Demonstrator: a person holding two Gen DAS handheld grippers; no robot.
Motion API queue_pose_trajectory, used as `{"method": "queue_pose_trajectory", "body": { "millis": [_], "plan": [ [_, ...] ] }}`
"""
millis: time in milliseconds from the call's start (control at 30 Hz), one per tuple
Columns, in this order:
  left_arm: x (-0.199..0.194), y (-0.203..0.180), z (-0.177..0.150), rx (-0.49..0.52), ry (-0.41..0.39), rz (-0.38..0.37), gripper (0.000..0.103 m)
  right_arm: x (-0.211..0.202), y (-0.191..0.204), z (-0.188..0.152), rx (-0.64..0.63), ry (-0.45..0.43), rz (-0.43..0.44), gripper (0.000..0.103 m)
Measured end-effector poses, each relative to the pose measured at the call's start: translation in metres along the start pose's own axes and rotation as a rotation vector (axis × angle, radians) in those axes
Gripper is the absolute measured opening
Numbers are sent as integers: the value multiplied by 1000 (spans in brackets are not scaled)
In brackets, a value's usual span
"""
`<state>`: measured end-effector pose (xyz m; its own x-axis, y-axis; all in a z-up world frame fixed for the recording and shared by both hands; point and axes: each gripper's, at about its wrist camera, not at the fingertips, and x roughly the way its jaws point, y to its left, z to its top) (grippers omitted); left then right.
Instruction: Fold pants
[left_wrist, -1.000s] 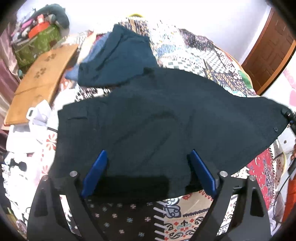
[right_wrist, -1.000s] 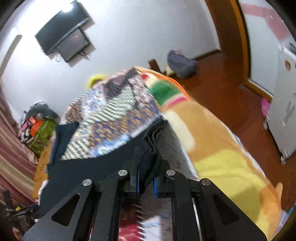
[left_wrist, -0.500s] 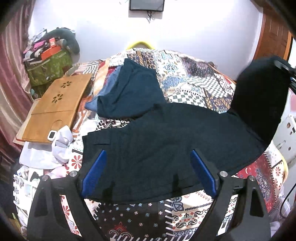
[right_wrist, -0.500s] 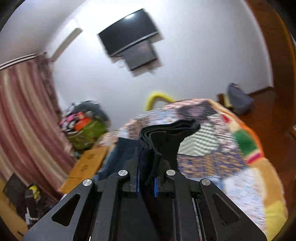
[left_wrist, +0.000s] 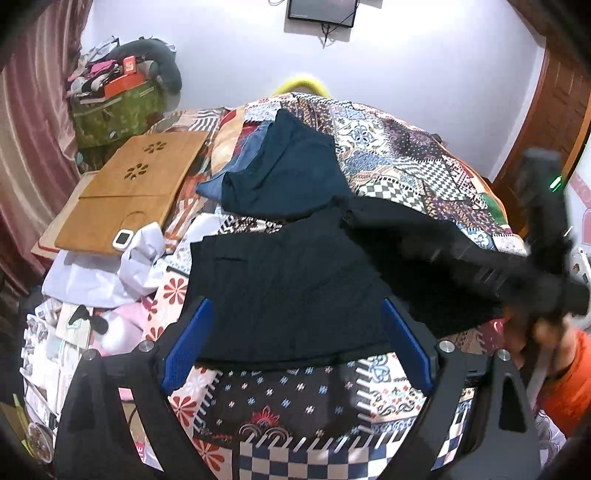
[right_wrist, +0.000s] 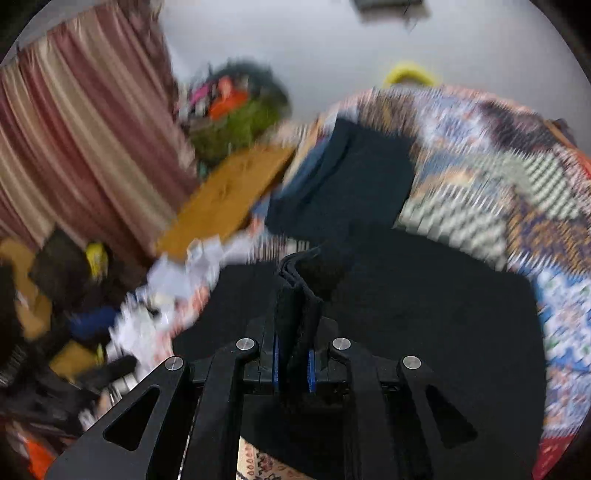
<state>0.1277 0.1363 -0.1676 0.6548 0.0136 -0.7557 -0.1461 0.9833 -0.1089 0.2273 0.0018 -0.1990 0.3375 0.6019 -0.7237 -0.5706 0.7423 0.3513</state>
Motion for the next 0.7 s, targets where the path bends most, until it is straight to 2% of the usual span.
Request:
{"method": "queue_pose_trajectory", "body": {
  "millis": [67, 133, 200, 233, 367, 500, 700],
  "plan": [
    [0, 0, -2, -2, 2, 5, 92, 12, 0, -10, -16, 60, -17, 19],
    [-2, 0, -2, -6, 1, 5, 92, 9, 2, -14, -28, 73, 5, 29],
    [-3, -1, 0, -9, -2, 5, 92, -2, 1, -12, -22, 85, 52, 52],
    [-3, -2, 2, -10, -4, 4, 92, -10, -2, -9, -17, 86, 71, 54],
    [-5, -9, 14, -1, -18, -11, 92, -40, 5, -5, -65, 20, 62, 56],
    [-2, -27, 34, 36, -38, -41, 93, -78, -9, 1, -110, -87, -27, 62],
    [15, -65, 70, 108, -51, -108, 93, -113, -43, 13, -104, -167, -129, 67]
  ]
}}
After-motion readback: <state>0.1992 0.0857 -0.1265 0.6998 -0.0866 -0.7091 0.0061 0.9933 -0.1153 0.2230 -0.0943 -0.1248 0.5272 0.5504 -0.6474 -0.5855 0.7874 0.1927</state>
